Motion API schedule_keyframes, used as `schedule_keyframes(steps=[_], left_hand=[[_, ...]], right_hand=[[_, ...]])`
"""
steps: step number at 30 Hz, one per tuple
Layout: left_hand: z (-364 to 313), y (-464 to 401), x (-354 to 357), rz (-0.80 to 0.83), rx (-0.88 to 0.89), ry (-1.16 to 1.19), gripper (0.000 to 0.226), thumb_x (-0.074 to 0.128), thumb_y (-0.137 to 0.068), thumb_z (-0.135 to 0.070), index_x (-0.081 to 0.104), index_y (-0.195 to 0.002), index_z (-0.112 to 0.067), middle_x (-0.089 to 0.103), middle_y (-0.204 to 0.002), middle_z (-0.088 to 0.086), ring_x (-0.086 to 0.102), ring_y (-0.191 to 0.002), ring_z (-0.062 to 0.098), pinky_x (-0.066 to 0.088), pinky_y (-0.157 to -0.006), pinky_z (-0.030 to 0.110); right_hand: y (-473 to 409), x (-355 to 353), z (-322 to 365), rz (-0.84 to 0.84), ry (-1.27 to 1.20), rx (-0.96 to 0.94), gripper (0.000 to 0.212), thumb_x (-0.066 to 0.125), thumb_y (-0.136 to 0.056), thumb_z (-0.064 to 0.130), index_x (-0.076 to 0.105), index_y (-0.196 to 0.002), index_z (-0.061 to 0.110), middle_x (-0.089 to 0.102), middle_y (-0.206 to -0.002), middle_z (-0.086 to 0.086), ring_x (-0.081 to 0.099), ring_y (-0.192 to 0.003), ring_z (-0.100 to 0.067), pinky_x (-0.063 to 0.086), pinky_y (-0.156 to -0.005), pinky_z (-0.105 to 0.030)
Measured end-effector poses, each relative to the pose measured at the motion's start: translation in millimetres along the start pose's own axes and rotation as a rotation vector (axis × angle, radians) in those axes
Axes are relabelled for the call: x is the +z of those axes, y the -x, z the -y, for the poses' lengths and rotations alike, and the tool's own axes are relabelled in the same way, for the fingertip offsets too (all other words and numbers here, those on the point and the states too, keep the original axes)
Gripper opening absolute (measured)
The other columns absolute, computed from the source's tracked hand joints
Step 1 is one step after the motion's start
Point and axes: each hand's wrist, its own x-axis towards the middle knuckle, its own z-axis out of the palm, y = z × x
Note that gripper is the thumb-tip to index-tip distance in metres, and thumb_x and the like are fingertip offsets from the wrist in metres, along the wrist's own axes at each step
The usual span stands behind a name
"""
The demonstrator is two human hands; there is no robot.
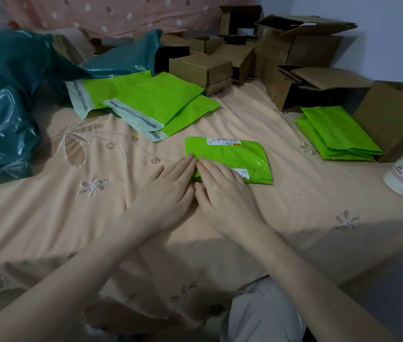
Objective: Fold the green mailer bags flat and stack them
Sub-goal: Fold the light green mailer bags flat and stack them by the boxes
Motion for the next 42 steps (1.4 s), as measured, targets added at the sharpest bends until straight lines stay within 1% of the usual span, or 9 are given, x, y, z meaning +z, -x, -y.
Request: schedule_keyframes(steps=[7, 9, 12, 19, 24, 31, 36, 39, 42], left_hand=[[-12, 12, 5, 0.024, -0.029, -0.032, 0.081, -0.01, -0.076, -0.045, 0.003, -0.151, -0.019, 0.002, -0.159, -0.005, 0.01, -0.144, 0.005, 0.016, -0.114, 0.033], [-14, 11, 4, 0.009, -0.038, -0.063, 0.079, -0.007, -0.079, -0.045, 0.01, -0.151, -0.016, 0.009, -0.158, -0.002, 0.016, -0.144, 0.008, 0.021, -0.112, 0.035], [-17, 13, 1, -0.032, -0.071, -0.104, 0.07, 0.008, -0.087, -0.043, 0.031, -0.146, -0.013, 0.031, -0.152, 0.002, 0.036, -0.137, 0.016, 0.033, -0.106, 0.042], [-20, 12, -2, -0.05, -0.098, -0.158, 0.066, 0.018, -0.087, -0.044, 0.047, -0.137, -0.012, 0.045, -0.144, 0.003, 0.047, -0.13, 0.021, 0.042, -0.097, 0.043], [-21, 12, -4, -0.026, -0.101, -0.164, 0.078, 0.001, -0.081, -0.05, 0.03, -0.147, -0.018, 0.026, -0.154, -0.005, 0.028, -0.141, 0.014, 0.03, -0.107, 0.041], [-20, 11, -3, -0.029, -0.099, -0.182, 0.075, 0.004, -0.084, -0.049, 0.033, -0.145, -0.018, 0.029, -0.153, -0.006, 0.03, -0.14, 0.014, 0.033, -0.105, 0.041], [-20, 11, -3, -0.03, -0.092, -0.186, 0.073, 0.007, -0.085, -0.049, 0.038, -0.143, -0.016, 0.035, -0.151, -0.003, 0.035, -0.138, 0.017, 0.036, -0.103, 0.043], [-19, 12, -2, -0.03, -0.09, -0.187, 0.078, 0.0, -0.082, -0.051, 0.03, -0.146, -0.02, 0.026, -0.154, -0.008, 0.026, -0.142, 0.013, 0.03, -0.107, 0.041], [-19, 12, -2, -0.032, -0.095, -0.164, 0.08, -0.003, -0.079, -0.052, 0.025, -0.148, -0.023, 0.021, -0.155, -0.011, 0.021, -0.143, 0.011, 0.027, -0.109, 0.039]], right_hand=[[2, 3, 3, 0.045, 0.049, 0.014, 0.051, 0.03, -0.091, 0.03, 0.059, -0.125, 0.007, 0.06, -0.13, -0.005, 0.057, -0.117, -0.02, 0.045, -0.099, -0.035], [1, 3, 2, 0.058, 0.04, 0.013, 0.052, 0.028, -0.092, 0.03, 0.057, -0.127, 0.006, 0.058, -0.132, -0.007, 0.055, -0.12, -0.021, 0.044, -0.102, -0.036], [1, 2, -1, 0.063, 0.011, 0.023, 0.056, 0.025, -0.092, 0.033, 0.054, -0.13, 0.004, 0.055, -0.135, -0.009, 0.051, -0.125, -0.022, 0.041, -0.106, -0.036], [10, -5, -14, 0.018, 0.05, 0.086, 0.049, 0.032, -0.092, 0.035, 0.058, -0.124, 0.008, 0.059, -0.131, -0.005, 0.053, -0.121, -0.02, 0.044, -0.099, -0.034], [17, -9, -23, 0.048, 0.077, 0.149, 0.052, 0.03, -0.092, 0.038, 0.056, -0.128, 0.011, 0.055, -0.136, -0.006, 0.052, -0.123, -0.022, 0.044, -0.097, -0.036], [29, -18, -41, 0.082, 0.115, 0.191, 0.057, 0.026, -0.091, 0.042, 0.05, -0.134, 0.011, 0.05, -0.141, -0.004, 0.049, -0.124, -0.023, 0.043, -0.099, -0.037], [32, -19, -45, 0.108, 0.075, 0.244, 0.066, 0.019, -0.09, 0.047, 0.043, -0.138, 0.008, 0.046, -0.141, -0.012, 0.052, -0.12, -0.031, 0.043, -0.097, -0.038], [37, -19, -51, 0.103, 0.101, 0.252, 0.064, 0.023, -0.091, 0.045, 0.049, -0.132, 0.005, 0.056, -0.132, -0.013, 0.058, -0.112, -0.03, 0.046, -0.093, -0.04], [40, -21, -55, 0.134, 0.12, 0.284, 0.068, 0.018, -0.09, 0.049, 0.049, -0.132, 0.006, 0.053, -0.137, -0.01, 0.053, -0.12, -0.025, 0.039, -0.099, -0.041]])
